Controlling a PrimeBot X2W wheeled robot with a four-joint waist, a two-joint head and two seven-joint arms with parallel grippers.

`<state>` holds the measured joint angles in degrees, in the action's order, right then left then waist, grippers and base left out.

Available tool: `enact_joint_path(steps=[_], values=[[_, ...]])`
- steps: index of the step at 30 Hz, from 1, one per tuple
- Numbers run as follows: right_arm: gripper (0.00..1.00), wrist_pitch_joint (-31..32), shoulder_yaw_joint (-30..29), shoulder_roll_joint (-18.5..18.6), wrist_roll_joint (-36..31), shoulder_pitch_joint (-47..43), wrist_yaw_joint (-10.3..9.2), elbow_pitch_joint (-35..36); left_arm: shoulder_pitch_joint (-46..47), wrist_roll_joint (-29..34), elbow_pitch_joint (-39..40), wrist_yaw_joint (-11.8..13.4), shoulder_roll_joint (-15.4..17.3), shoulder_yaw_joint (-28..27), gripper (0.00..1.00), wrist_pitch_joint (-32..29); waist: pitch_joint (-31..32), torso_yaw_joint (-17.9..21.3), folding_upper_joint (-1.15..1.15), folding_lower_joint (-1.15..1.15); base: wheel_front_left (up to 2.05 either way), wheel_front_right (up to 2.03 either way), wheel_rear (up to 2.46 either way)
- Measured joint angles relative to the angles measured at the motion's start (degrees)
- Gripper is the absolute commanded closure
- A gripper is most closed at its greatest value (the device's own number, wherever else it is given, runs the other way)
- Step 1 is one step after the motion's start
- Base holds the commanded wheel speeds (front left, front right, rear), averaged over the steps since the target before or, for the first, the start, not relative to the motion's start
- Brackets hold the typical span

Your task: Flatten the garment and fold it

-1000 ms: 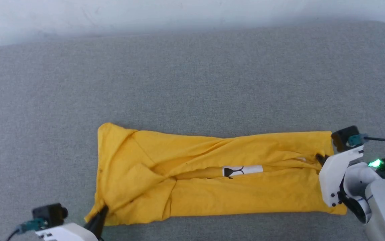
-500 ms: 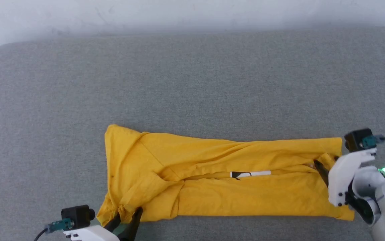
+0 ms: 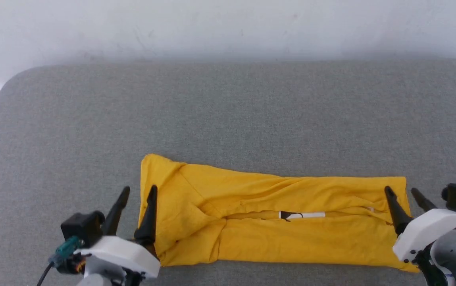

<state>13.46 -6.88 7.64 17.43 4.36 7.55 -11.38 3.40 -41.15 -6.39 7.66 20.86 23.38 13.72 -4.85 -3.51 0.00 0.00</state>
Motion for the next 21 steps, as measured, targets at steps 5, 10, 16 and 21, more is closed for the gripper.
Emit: enact_joint_path(steps=[5,10,16,21], values=[[0.00,-3.4,-5.4,-3.5,-3.1,-1.1,-0.01,3.8,4.1,8.1,-0.4,0.3,-1.9,-3.4,0.00,0.9,1.1,-0.4,0.00,0.00,0.00,0.00,0.00],[0.00,-3.5,-9.6,-4.5,-3.8,-0.7,-0.01,2.3,6.6,17.3,0.3,-0.8,-5.4,-8.6,0.00,1.0,1.3,-0.4,0.00,0.00,0.00,0.00,0.00],[0.00,2.7,-12.4,-4.6,-1.7,3.3,-0.01,-8.2,6.6,23.3,-1.0,-3.2,-9.3,-13.4,0.00,1.0,1.1,0.3,0.00,0.00,0.00,0.00,0.00],[0.00,8.9,-12.8,-4.6,-3.3,8.3,-0.01,-17.0,6.7,26.5,-2.3,-5.6,-12.2,-17.2,0.00,1.0,0.4,0.6,0.00,0.00,0.00,0.00,0.00]])
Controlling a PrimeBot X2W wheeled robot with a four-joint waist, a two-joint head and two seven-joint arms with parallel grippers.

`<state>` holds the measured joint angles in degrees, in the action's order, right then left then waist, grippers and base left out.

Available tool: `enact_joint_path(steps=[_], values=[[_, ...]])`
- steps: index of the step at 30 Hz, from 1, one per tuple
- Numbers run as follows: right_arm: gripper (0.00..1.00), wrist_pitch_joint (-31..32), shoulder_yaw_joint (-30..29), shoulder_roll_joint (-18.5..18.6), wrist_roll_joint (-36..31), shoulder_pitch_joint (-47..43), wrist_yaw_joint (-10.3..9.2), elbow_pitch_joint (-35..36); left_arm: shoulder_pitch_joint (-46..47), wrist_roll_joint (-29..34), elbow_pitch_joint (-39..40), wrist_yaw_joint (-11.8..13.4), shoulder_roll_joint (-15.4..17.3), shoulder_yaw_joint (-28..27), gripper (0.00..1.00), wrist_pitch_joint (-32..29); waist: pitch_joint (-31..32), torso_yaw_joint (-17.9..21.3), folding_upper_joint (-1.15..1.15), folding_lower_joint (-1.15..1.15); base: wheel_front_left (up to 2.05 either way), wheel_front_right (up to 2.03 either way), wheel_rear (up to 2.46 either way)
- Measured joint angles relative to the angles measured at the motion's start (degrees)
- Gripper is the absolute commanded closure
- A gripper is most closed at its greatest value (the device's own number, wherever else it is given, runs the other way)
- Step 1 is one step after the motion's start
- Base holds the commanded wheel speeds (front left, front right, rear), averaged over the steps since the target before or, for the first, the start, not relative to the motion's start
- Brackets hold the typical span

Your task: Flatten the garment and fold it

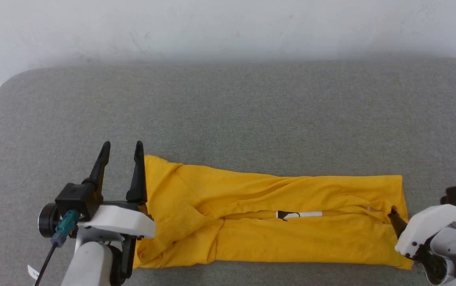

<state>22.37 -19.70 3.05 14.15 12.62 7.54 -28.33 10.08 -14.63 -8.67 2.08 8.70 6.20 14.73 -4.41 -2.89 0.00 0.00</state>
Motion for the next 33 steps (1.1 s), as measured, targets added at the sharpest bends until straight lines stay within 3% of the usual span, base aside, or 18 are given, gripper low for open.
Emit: enact_joint_path(steps=[6,7,8,10,11,19,28,33], values=[[0.00,7.7,1.0,0.5,-2.6,3.2,0.00,-3.7,0.0,1.9,-0.9,-2.4,-1.9,-2.6,0.00,0.0,-0.4,-0.2,0.00,0.00,0.00,0.00,0.00],[0.22,9.3,1.0,0.6,-2.6,3.7,0.00,-3.9,0.0,2.2,-1.2,-2.7,-2.1,-2.9,0.00,0.0,-0.4,-0.3,0.00,0.00,0.00,0.00,0.00],[0.59,10.6,1.0,0.7,-2.6,4.0,-0.01,-4.0,0.0,2.4,-1.3,-3.1,-2.3,-3.2,0.00,0.0,-0.4,-0.3,0.00,0.00,0.00,0.00,0.00],[0.93,12.2,0.8,0.8,-2.6,4.4,-0.01,-4.0,0.0,2.9,-1.5,-3.6,-2.9,-3.8,0.00,0.0,-0.5,-0.4,0.00,0.00,0.00,0.00,0.00],[1.00,12.5,0.8,0.8,-2.6,4.5,-0.01,-3.9,0.0,3.2,-1.6,-3.6,-3.2,-4.0,0.00,0.0,-0.5,-0.4,0.00,0.00,0.00,0.00,0.00],[1.00,10.6,-1.4,-0.3,-6.2,3.8,0.08,-1.4,0.0,4.3,-2.6,-5.1,-4.1,-5.8,0.00,0.0,-0.6,-0.3,0.00,0.00,0.00,0.00,0.00],[1.00,4.2,-14.7,0.0,-20.8,3.1,0.08,4.1,0.1,5.2,-3.2,-6.1,-5.0,-6.7,0.00,0.0,-1.1,-0.6,0.00,0.00,0.00,0.00,0.00],[1.00,3.3,-17.2,0.4,-24.9,2.6,0.08,5.5,0.1,5.5,-3.3,-6.6,-5.2,-6.9,0.00,0.0,-1.2,-0.9,0.00,0.00,0.00,0.00,0.00]])
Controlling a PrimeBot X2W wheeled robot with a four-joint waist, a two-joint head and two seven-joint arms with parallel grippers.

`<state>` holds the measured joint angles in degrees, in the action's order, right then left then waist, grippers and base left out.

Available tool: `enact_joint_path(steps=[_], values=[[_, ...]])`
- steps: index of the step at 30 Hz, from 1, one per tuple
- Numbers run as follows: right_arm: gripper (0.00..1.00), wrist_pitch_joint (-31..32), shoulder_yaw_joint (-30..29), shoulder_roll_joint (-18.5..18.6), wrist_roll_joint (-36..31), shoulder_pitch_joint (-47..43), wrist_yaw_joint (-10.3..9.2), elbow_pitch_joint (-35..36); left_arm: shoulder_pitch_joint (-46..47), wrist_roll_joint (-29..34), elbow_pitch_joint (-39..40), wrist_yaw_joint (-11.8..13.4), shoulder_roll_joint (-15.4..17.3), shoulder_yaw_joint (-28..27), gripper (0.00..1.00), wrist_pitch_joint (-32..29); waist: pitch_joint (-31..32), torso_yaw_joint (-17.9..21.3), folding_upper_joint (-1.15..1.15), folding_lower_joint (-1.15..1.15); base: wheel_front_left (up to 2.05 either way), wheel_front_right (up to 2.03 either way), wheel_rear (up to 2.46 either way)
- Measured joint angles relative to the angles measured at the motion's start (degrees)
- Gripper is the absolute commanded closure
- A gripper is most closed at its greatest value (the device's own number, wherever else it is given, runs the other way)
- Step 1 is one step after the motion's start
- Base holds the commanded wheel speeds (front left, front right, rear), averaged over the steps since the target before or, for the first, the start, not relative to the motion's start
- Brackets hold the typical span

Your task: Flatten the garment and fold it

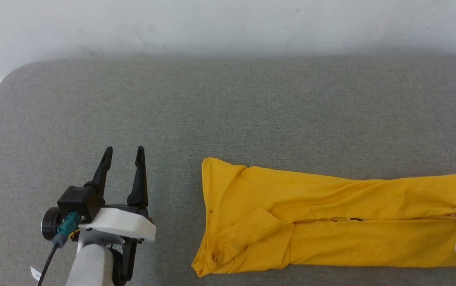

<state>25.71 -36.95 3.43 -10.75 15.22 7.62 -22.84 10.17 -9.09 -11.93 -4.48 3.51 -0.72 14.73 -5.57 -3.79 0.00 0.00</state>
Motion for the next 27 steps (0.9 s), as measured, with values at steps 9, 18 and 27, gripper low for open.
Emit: enact_joint_path(steps=[9,18,27], values=[[1.00,7.6,7.8,-0.2,5.5,-4.3,-0.01,10.6,0.0,0.3,-0.5,-0.5,-0.2,-0.6,0.00,0.0,1.2,-0.3,0.00,0.00,0.00,0.00,0.00],[1.00,25.2,25.0,-0.4,17.6,-13.6,-0.07,43.7,0.0,0.6,-0.5,-0.6,-0.3,-1.0,0.00,0.0,1.1,-0.4,0.00,-0.01,0.00,0.00,0.00],[1.00,26.7,49.6,-0.4,18.8,-8.5,-0.08,47.5,1.2,0.6,-0.8,-1.1,-0.3,-0.1,0.00,0.0,-0.2,-1.6,0.00,0.00,0.00,0.00,0.00]])
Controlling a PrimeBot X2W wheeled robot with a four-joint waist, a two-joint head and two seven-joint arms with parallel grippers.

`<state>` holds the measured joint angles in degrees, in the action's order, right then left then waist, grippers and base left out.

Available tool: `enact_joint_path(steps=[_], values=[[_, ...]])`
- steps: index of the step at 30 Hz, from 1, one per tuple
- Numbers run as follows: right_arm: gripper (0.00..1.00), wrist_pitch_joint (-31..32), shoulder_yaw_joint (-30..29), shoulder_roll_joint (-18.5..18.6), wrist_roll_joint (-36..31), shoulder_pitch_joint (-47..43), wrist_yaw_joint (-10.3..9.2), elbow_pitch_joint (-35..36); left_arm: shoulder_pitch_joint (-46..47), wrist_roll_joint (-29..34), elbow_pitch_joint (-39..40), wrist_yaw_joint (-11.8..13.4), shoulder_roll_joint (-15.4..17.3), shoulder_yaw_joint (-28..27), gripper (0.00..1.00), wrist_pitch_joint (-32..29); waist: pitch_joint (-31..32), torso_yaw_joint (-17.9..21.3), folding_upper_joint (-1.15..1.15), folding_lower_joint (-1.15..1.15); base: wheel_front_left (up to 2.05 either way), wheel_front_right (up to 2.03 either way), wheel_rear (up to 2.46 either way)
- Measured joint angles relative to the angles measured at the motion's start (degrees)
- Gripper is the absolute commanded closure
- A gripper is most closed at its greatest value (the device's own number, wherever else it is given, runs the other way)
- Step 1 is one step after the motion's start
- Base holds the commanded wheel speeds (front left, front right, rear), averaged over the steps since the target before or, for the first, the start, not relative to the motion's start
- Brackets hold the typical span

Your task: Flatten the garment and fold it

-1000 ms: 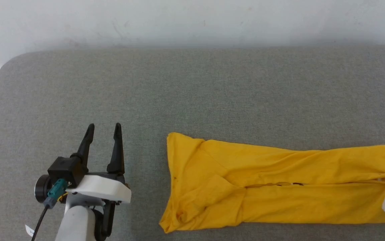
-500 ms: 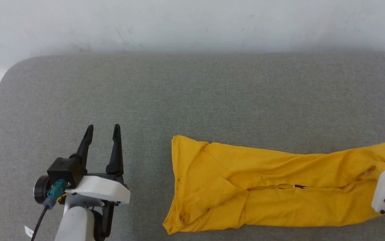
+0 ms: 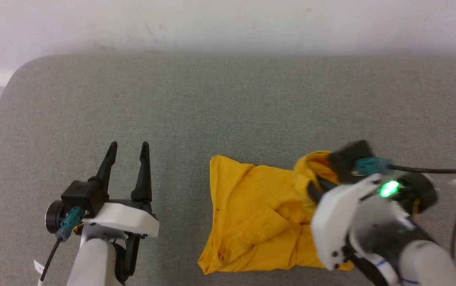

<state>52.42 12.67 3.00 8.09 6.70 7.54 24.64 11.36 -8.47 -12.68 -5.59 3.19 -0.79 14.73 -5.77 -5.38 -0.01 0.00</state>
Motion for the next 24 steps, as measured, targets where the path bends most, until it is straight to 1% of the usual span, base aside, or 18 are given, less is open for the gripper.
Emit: enact_joint_path(steps=[3,6,11,15,16,17,18,22,24], values=[[1.00,-2.1,5.6,0.0,0.2,3.3,0.00,-5.9,0.8,-0.1,-0.2,-0.3,0.0,0.6,0.00,0.0,-0.7,-0.8,0.00,0.00,0.00,0.00,0.00],[1.00,-5.1,9.7,0.0,0.9,6.3,0.00,-13.0,1.4,-0.5,-0.3,-0.4,0.0,1.1,0.00,0.0,-1.5,-1.6,0.00,0.01,0.00,0.00,0.00],[1.00,-10.9,14.7,0.0,4.6,11.2,0.00,-25.1,2.0,-1.2,-0.2,0.0,-0.1,1.9,0.00,0.0,-3.2,-2.8,0.00,0.01,0.00,0.00,0.00],[1.00,-13.9,17.7,0.0,7.9,14.4,0.00,-33.4,2.4,-1.6,-0.3,0.2,-0.1,2.1,0.00,0.0,-4.4,-3.7,0.00,0.01,0.00,0.00,0.00],[0.85,-14.2,18.4,0.0,8.9,15.1,0.00,-35.4,2.6,-1.6,-0.3,0.2,-0.1,2.1,0.00,0.0,-4.6,-3.8,0.00,0.01,0.00,0.00,0.00],[0.38,-14.2,19.2,0.0,10.0,15.6,0.00,-36.9,2.8,-1.6,-0.4,0.2,-0.1,2.1,0.00,0.0,-4.8,-4.0,0.00,0.01,0.00,0.00,0.00],[0.00,-14.7,20.0,0.0,11.0,15.9,0.00,-37.9,2.9,-1.6,-0.4,0.2,-0.1,2.2,0.00,0.0,-5.0,-4.1,0.00,0.01,0.00,0.00,0.00],[0.00,-18.4,21.7,-0.1,14.8,17.4,0.00,-38.9,3.0,-1.8,-0.6,0.6,-0.1,2.4,0.00,0.0,-5.1,-3.9,0.00,0.01,0.00,0.00,0.00],[0.00,-22.3,21.4,0.0,16.3,18.3,0.00,-37.8,3.0,-1.8,-0.7,0.6,-0.1,2.3,0.00,0.0,-4.9,-3.5,0.01,0.00,0.00,0.00,0.00]])
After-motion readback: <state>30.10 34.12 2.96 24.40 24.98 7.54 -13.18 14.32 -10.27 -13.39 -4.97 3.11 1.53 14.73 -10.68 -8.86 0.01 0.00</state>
